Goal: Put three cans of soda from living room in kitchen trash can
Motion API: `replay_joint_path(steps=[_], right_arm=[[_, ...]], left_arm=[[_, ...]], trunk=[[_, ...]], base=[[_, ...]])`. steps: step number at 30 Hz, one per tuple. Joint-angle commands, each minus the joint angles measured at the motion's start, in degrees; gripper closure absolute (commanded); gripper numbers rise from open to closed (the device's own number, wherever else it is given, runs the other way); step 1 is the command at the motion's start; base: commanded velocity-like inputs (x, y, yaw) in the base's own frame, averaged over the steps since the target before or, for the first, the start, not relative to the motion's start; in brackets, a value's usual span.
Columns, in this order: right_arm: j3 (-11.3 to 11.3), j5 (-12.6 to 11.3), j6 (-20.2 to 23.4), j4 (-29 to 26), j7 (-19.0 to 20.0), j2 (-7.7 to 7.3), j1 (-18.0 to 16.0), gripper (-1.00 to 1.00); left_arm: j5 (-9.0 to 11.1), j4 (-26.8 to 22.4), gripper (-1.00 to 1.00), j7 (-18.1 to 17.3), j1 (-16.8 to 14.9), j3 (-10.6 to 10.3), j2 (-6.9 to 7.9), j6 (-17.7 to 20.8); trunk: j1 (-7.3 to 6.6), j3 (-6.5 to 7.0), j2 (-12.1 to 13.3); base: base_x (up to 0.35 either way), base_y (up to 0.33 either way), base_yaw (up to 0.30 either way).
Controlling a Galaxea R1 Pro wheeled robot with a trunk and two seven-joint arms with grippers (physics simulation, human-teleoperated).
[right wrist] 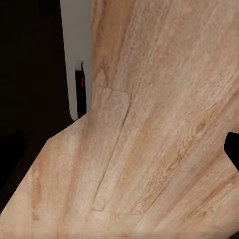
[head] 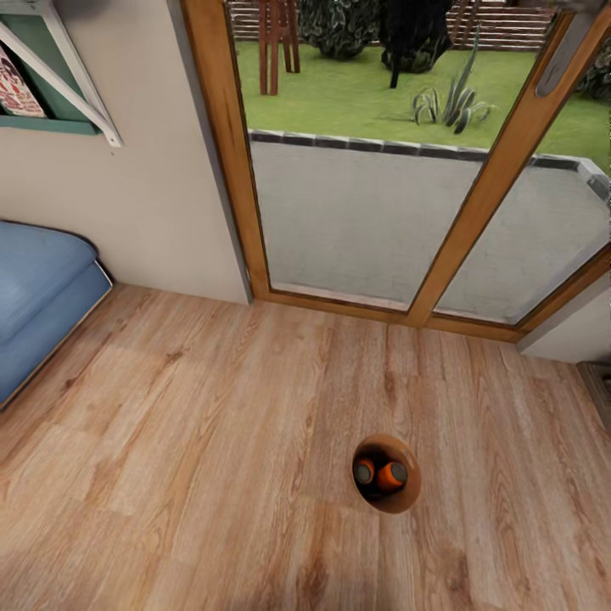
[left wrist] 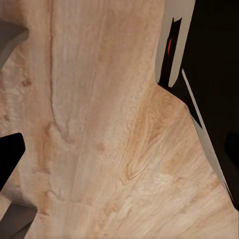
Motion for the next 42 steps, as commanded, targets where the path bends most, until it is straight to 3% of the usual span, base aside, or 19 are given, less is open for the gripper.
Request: replay_joint_path(steps=[1,27,42], right_arm=[[0.0,0.0,-0.1,0.0,-0.1,0.06,0.38,-1.0],[0.02,-0.06,-0.28,-0.07,-0.27,0.52,1.93,-1.0],[0.0,-0.01,-0.1,-0.15,-0.27,0.49,1.93,-1.0]], left_arm=[[0.12,0.0,-1.0,0.0,0.03,0.05,0.0,-0.13],[0.16,0.0,-1.0,0.0,0.08,0.09,-0.17,-0.28],[-0.16,-0.15,-1.0,-0.1,0.01,-0.31,-0.71,-0.15]], trunk=[[-0.23,0.28,0.42],[-5.94,7.05,10.84],[-5.94,7.09,10.84]], base=[[0.0,0.0,0.0],[0.0,0.0,0.0],[0.0,0.0,0.0]])
